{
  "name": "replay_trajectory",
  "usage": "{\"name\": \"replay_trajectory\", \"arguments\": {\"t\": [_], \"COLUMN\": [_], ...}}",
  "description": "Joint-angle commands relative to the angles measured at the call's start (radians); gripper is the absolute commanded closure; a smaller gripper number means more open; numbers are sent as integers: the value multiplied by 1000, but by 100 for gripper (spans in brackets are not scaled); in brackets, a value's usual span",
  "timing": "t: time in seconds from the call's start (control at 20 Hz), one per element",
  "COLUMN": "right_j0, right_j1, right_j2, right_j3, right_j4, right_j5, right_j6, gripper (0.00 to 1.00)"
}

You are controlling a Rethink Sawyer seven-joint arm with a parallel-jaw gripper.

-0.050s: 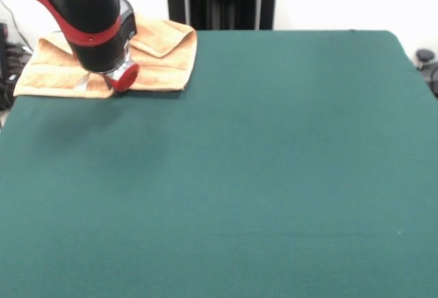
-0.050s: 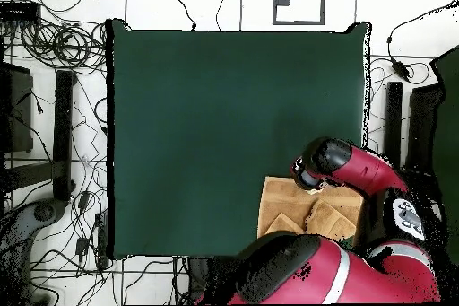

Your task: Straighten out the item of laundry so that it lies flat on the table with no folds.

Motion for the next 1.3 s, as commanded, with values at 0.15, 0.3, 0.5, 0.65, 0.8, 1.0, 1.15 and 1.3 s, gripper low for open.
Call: {"name": "replay_trajectory", "arguments": {"t": [0.15, 0.3, 0.5, 0.65, 0.8, 1.0, 1.15, 1.3], "right_j0": [75, 89, 121, 147, 175, 198, 212, 229], "right_j1": [144, 147, 151, 152, 157, 156, 152, 148], "right_j2": [131, 127, 111, 93, 69, 55, 49, 42], "right_j3": [-152, -161, -164, -160, -161, -152, -143, -131], "right_j4": [131, 154, 208, 251, 289, 331, 357, 378], "right_j5": [-62, -36, -6, 5, 16, 25, 26, 17], "right_j6": [252, 283, 357, 412, 464, 511, 543, 578], "gripper": [100, 100, 100, 100, 100, 100, 100, 100]}}
